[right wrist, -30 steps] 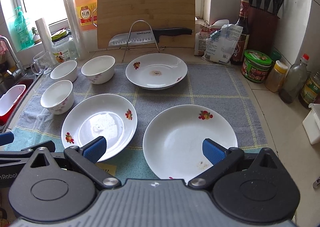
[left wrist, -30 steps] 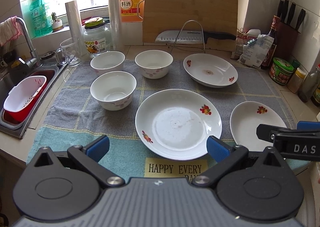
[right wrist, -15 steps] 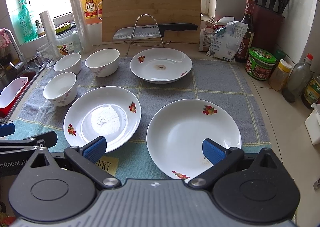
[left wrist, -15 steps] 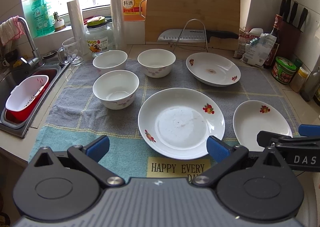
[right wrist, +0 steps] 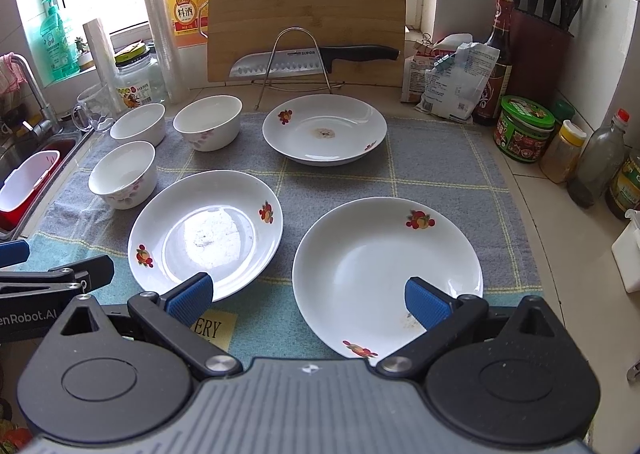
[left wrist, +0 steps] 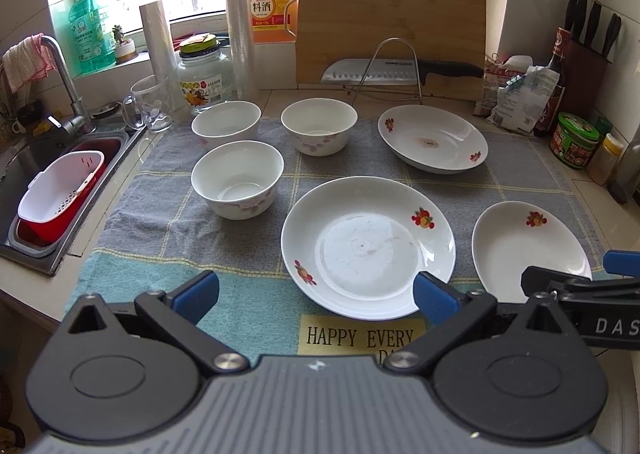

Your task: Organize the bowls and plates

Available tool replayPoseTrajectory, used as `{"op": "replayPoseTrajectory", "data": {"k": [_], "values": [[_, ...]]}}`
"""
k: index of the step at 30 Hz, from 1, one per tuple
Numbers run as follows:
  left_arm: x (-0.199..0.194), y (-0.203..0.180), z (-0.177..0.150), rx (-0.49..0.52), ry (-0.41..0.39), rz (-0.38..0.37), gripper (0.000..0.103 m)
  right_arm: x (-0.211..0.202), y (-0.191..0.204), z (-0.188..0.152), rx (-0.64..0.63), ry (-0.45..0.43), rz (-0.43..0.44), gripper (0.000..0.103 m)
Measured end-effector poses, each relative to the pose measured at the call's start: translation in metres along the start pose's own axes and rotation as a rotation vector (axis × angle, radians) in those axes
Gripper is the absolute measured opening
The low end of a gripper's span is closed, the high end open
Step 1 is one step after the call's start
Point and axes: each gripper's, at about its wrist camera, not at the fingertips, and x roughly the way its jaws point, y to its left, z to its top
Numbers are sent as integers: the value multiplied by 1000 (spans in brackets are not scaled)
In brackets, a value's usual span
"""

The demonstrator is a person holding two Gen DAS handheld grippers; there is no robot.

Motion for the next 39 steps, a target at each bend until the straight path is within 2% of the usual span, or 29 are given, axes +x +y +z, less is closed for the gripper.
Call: {"op": "replayPoseTrajectory", "data": {"k": [20, 25, 32, 39], "values": [[2, -25, 0, 26, -2, 1, 102, 0, -24, -3, -32, -29, 53, 103], [3, -40, 3, 45, -34, -38, 102, -4, -40, -8, -59, -76, 105, 103], [7, -63, 10, 107, -102, -94, 102, -7, -74, -21, -60, -134, 95, 103], [23, -79, 15, 124, -85, -202, 102, -1, -103, -42, -74, -139, 76, 103]]}}
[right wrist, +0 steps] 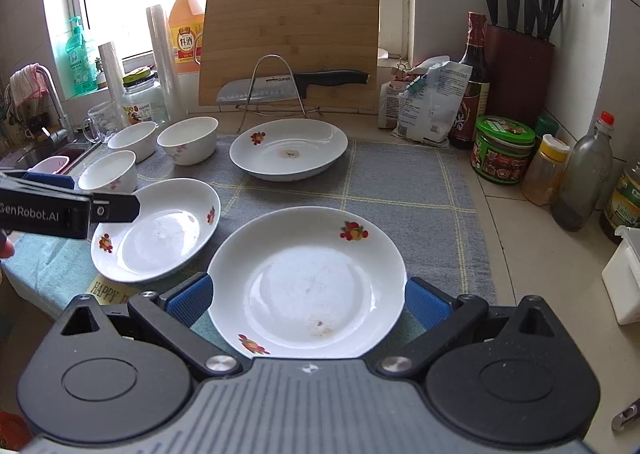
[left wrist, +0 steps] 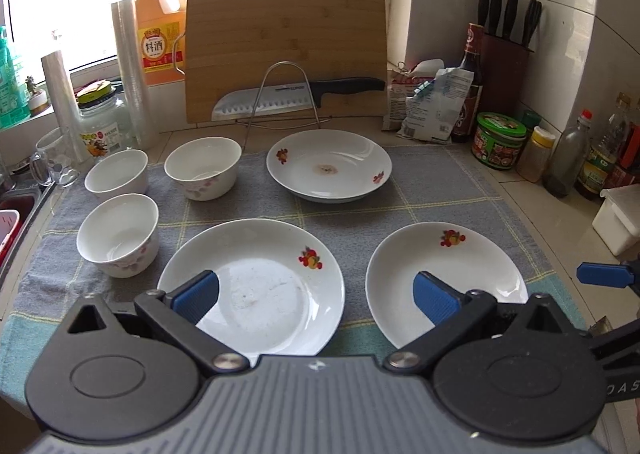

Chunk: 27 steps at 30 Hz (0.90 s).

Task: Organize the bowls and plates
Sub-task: 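Move the left gripper to the rim of the white plate and grasp it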

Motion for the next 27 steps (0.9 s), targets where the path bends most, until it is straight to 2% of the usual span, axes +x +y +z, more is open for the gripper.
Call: {"op": "replayPoseTrajectory", "data": {"k": [7, 20, 27], "values": [[17, -17, 5, 71, 29, -121, 102, 11, -12, -28, -13, 46, 10, 103], [67, -39, 16, 225, 80, -194, 102, 63, -4, -64, -64, 134, -5, 103], [96, -44, 26, 282, 114, -210, 102, 71, -3, -64, -93, 105, -8, 103]]}}
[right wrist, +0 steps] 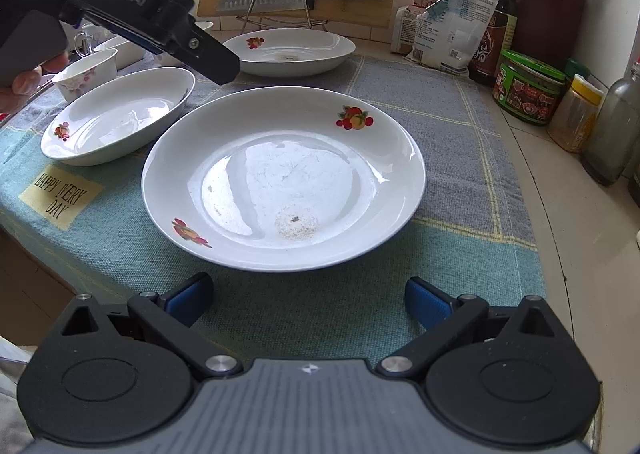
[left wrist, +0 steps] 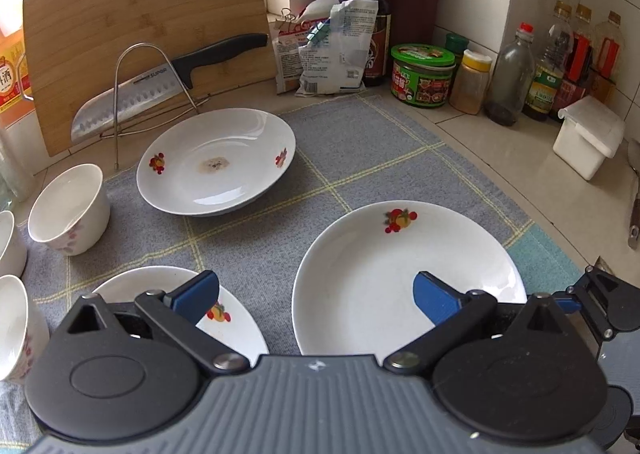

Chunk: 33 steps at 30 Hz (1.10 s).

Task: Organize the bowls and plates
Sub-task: 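Move the left gripper to the rim of the white plate and grasp it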

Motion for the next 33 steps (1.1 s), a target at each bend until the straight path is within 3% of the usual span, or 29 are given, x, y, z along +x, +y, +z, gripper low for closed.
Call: {"op": "replayPoseTrajectory", "data": {"k": [14, 24, 33], "values": [[50, 1, 27, 104, 64, -168, 102, 1, -4, -9, -34, -109, 32, 103], [79, 5, 32, 198, 191, -281, 99, 2, -6, -12, -64, -161, 65, 103], [91, 5, 34, 261, 257, -334, 79, 5, -7, -11, -81, -183, 87, 103]]}}
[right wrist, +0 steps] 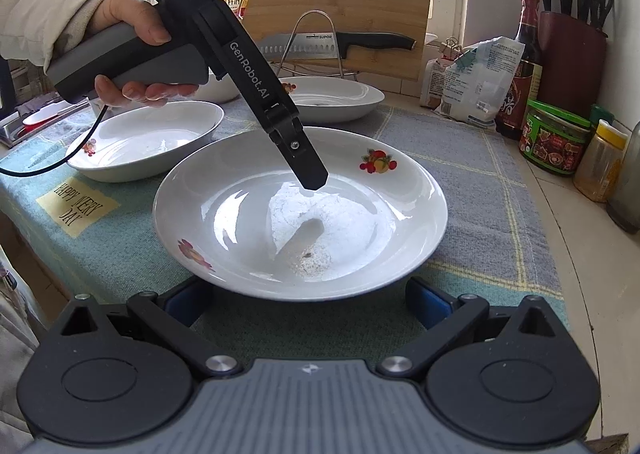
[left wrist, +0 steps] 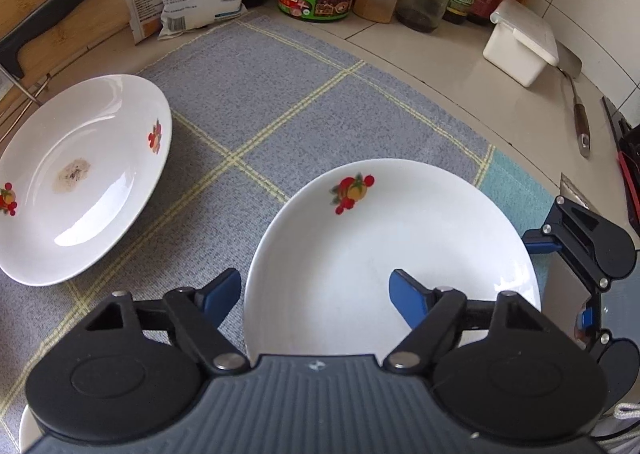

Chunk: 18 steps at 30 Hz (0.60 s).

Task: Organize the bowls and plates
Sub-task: 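Lift the white plate with the left gripper and carry it toward the jars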

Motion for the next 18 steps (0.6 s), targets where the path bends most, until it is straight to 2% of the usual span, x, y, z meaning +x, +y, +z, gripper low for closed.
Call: {"op": "replayPoseTrajectory", "data": {"k": [4, 18], "values": [[3, 4, 0, -2, 31, -34, 66, 0, 1, 2, -2, 11, 1, 103], [6, 6, 5, 66, 79, -73, 63, 2, 5, 9, -42, 36, 1, 103]]}}
